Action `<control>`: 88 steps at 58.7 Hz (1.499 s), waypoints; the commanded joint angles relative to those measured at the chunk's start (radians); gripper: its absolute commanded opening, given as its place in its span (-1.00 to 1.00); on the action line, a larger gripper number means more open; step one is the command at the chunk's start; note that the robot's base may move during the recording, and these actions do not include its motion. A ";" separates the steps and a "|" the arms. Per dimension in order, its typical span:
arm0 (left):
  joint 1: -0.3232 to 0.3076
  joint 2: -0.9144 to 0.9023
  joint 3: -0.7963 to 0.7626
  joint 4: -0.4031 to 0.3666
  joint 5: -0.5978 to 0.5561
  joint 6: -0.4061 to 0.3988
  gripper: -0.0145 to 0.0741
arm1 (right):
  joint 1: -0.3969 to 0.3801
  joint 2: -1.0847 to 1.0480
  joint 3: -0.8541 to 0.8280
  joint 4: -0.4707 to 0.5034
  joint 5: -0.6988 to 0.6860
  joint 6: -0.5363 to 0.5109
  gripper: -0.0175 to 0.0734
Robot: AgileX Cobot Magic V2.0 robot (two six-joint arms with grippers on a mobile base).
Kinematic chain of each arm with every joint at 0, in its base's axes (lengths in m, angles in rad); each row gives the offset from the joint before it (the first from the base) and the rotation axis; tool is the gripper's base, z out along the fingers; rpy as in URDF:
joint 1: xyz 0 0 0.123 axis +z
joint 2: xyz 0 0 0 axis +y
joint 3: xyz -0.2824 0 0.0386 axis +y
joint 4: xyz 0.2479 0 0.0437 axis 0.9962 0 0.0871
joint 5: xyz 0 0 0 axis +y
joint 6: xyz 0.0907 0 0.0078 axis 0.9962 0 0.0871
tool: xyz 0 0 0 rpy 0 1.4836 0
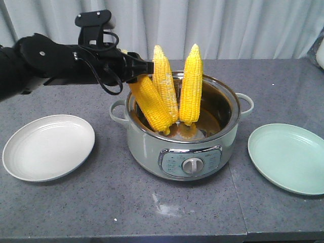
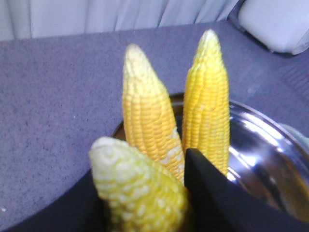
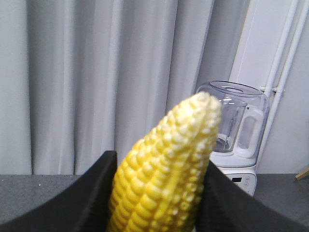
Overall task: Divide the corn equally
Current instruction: 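Lift the corn cobs out and carry them over the plates, then lower each cob onto its plate and open both grippers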
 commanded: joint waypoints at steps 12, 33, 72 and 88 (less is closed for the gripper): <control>-0.002 -0.313 -0.036 0.118 -0.035 0.005 -0.69 | -0.004 0.003 -0.028 0.090 -0.050 -0.063 -0.63; 0.068 -0.458 -0.036 0.729 0.342 -0.398 -0.69 | -0.004 0.121 -0.029 0.133 -0.025 -0.089 -0.63; 0.118 -0.260 -0.036 0.923 0.504 -0.494 -0.69 | -0.277 0.586 -0.029 0.587 0.004 -0.412 -0.62; 0.118 -0.191 -0.036 0.927 0.526 -0.494 -0.69 | -0.418 0.690 -0.029 0.855 0.031 -0.671 -0.53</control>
